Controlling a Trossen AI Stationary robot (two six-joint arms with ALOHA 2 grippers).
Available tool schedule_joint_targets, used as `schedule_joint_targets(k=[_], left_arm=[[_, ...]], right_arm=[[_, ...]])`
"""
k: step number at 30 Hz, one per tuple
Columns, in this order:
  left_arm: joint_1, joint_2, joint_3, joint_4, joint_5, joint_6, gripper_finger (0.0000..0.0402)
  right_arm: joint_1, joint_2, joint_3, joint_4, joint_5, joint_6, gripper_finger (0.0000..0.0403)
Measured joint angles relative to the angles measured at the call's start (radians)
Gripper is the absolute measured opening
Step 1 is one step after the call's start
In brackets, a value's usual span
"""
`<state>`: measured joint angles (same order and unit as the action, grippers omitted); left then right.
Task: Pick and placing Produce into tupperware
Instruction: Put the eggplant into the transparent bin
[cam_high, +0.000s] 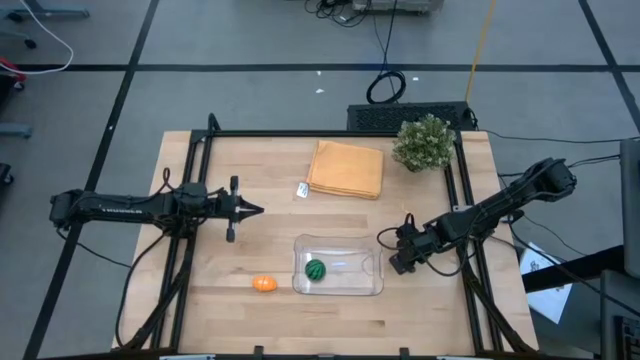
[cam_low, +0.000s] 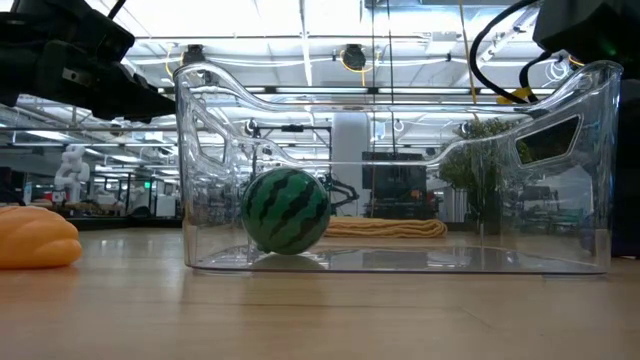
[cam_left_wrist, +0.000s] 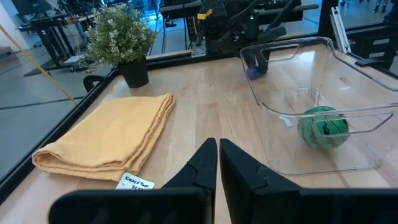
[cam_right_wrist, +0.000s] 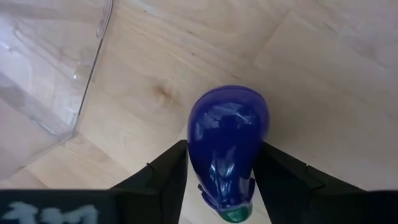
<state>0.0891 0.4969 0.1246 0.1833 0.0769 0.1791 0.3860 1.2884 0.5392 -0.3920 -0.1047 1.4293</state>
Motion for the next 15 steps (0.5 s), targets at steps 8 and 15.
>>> schedule_joint_targets(k=[8,15], left_arm=[[0.000,0.000,0.000,0.000,0.000,0.000,0.0024],[0.000,0.000,0.000,0.000,0.000,0.000,0.0024]], right_arm=[[0.000,-0.025,-0.002,0.004,-0.002,-0.031,0.0123],[-0.021,-0.043,0.037,-0.015,-0.005,-0.079,0.0139]])
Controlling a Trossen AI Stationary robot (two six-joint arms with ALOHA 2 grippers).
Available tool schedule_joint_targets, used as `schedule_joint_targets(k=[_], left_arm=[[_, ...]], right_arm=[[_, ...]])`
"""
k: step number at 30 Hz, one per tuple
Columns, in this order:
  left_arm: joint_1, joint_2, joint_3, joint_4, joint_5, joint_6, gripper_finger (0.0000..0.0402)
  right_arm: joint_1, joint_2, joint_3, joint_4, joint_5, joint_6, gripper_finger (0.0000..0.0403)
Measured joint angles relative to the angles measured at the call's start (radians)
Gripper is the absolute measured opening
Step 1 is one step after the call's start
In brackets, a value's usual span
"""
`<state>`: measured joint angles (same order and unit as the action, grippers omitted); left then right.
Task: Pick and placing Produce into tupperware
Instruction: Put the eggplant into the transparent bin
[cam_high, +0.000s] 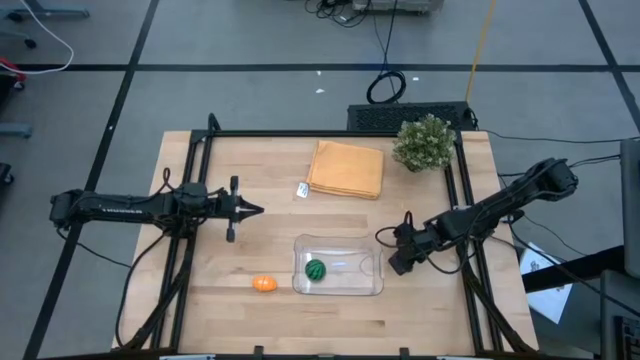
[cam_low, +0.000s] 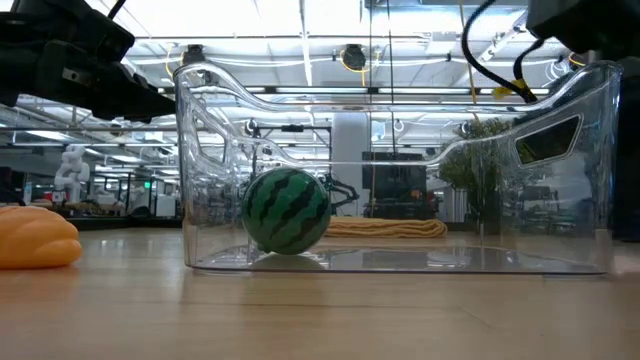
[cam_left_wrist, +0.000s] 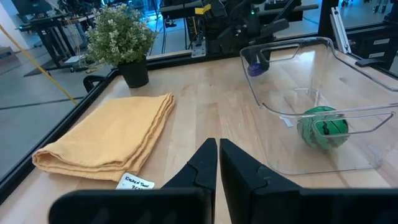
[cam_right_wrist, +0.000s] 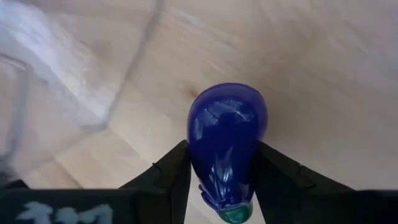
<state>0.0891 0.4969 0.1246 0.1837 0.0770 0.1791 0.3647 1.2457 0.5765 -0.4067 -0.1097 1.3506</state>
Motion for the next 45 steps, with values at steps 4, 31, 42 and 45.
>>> schedule_joint_targets(k=[4,31,42,45], left_arm=[[0.000,0.000,0.000,0.000,0.000,0.000,0.0024],[0.000,0.000,0.000,0.000,0.000,-0.004,0.0024],[0.000,0.000,0.000,0.000,0.000,-0.004,0.0024],[0.000,0.000,0.000,0.000,0.000,-0.004,0.0024]], right_arm=[[-0.027,0.000,0.034,-0.005,0.000,-0.062,0.0134],[-0.140,-0.002,0.281,-0.393,-0.020,-0.273,0.0131],[-0.150,-0.002,0.300,-0.410,0.001,-0.308,0.0131],[-0.151,-0.002,0.300,-0.410,-0.029,-0.311,0.0131]])
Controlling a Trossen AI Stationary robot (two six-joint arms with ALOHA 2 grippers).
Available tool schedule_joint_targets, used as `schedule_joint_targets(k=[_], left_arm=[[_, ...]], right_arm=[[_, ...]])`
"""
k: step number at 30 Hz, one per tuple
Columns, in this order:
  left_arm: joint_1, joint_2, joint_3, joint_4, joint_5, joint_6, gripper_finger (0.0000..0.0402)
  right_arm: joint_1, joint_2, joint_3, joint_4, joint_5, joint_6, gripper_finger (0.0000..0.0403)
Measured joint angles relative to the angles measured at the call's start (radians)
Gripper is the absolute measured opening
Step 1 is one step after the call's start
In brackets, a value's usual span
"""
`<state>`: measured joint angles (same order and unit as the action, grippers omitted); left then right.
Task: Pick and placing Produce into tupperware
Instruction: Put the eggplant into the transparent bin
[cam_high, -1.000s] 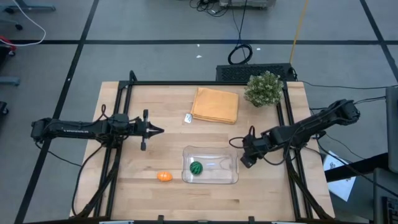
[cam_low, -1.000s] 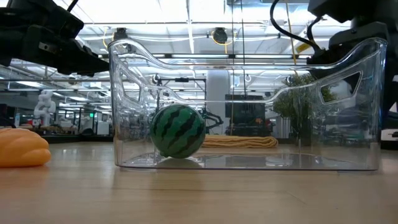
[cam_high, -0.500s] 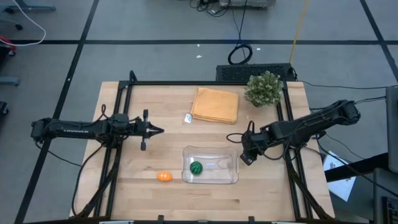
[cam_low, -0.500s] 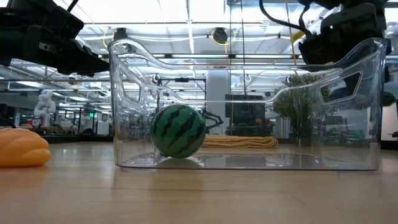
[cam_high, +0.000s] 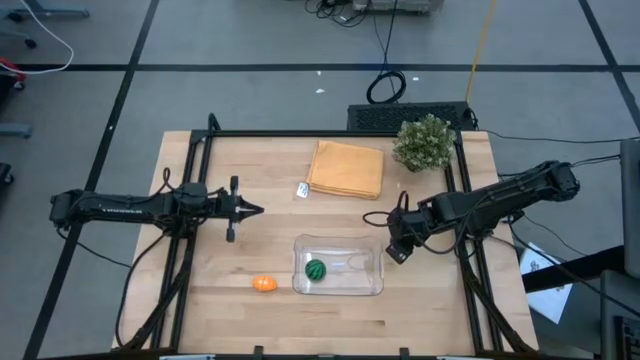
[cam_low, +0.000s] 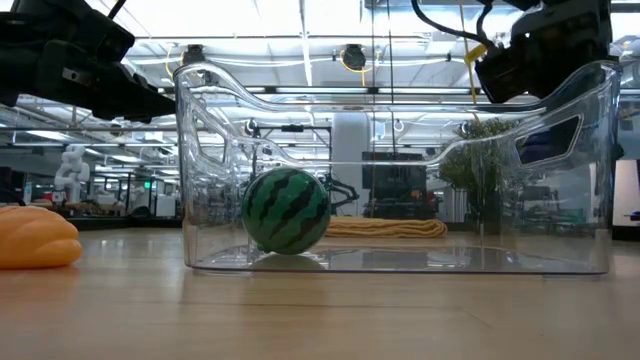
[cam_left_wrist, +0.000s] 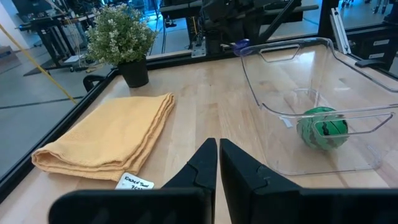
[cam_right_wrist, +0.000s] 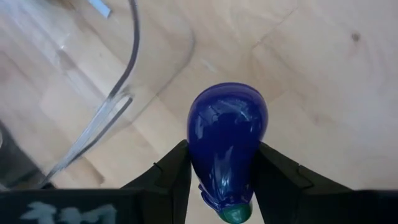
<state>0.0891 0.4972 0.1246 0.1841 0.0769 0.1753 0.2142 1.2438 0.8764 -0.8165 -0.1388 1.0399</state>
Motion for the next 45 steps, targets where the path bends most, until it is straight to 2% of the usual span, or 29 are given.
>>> schedule_joint_targets(k=[7,16,28,37,45], left_arm=[[0.000,0.000,0.000,0.000,0.000,0.000,0.0024],[0.000,0.000,0.000,0.000,0.000,0.000,0.0024],[0.000,0.000,0.000,0.000,0.000,-0.005,0.0024],[0.000,0.000,0.000,0.001,0.000,-0.008,0.0024],[0.000,0.000,0.000,0.000,-0.007,-0.020,0.0024]], right_arm=[[-0.012,0.000,0.071,-0.053,-0.020,-0.078,0.0131],[-0.044,0.000,0.237,-0.183,0.029,-0.229,0.0131],[-0.106,0.004,0.371,-0.235,0.026,-0.362,0.0131],[-0.117,0.126,0.593,-0.364,0.035,-0.491,0.0131],[-0.117,0.226,0.708,-0.440,0.036,-0.621,0.0131]])
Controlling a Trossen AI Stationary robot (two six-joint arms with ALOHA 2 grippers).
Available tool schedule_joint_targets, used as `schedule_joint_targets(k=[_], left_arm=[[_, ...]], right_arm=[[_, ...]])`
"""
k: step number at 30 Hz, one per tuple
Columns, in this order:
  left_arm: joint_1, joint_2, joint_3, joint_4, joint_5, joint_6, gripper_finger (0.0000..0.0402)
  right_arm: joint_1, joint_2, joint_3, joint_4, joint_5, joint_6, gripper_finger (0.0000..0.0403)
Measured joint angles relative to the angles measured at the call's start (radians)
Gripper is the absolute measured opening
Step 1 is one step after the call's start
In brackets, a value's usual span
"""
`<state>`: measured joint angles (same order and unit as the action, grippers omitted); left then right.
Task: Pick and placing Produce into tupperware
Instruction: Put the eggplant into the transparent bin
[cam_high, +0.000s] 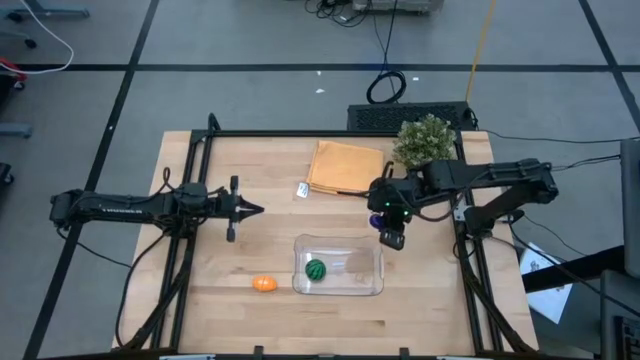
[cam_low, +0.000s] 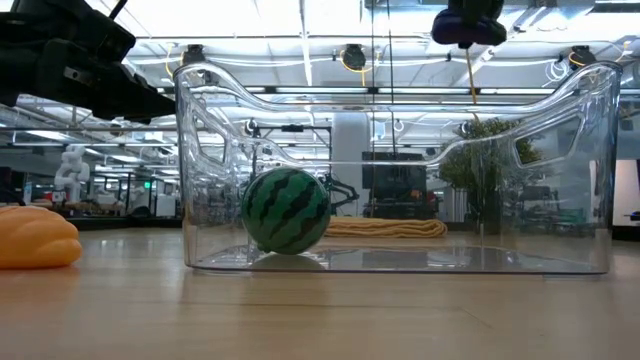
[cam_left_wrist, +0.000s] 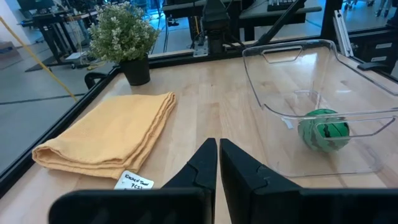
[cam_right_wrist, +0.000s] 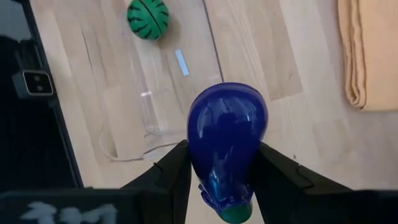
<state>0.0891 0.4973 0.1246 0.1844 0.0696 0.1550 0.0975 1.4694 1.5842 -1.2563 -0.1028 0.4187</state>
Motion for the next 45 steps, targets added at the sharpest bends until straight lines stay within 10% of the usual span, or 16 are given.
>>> schedule_joint_targets(k=[45], left_arm=[[0.000,0.000,0.000,-0.001,-0.001,-0.011,0.0024]], right_arm=[[0.009,0.031,0.175,-0.036,0.054,-0.225,0.0131]])
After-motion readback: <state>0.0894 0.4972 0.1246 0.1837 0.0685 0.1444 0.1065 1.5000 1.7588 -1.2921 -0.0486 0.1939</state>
